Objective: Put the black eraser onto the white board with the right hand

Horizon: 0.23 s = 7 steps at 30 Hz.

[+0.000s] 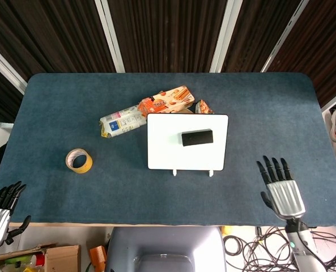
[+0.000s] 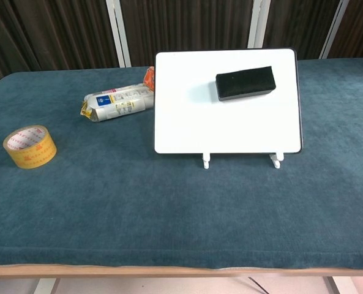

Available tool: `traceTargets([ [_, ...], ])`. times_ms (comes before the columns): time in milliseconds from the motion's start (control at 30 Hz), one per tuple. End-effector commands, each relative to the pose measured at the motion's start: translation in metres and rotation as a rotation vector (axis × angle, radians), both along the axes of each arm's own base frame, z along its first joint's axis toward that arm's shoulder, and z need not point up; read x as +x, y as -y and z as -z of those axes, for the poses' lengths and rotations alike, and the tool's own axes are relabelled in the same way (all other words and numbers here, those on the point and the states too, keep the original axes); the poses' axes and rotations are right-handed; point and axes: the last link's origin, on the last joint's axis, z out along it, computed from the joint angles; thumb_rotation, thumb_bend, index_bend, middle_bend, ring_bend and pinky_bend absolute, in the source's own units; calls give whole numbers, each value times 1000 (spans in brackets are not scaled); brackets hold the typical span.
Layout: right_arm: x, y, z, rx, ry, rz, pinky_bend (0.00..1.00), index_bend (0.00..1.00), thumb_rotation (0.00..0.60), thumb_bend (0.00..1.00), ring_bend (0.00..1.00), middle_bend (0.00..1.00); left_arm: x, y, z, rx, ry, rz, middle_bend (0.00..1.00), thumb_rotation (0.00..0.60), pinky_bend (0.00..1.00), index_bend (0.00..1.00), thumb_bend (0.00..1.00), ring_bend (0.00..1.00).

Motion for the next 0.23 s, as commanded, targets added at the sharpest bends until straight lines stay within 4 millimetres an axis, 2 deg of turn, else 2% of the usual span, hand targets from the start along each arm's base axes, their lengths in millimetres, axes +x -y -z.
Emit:
traceTargets([
  [33,-42,-39,-23,-89,95,106,0,0,600,235,0,0,7,-1,1,30,-65,-33,10,600,45,0,376,0],
  [233,-44,-38,-30,-97,116,87,0,0,600,235,0,0,11,3,-2,50,-71,-18,10,600,43,0,374,0],
])
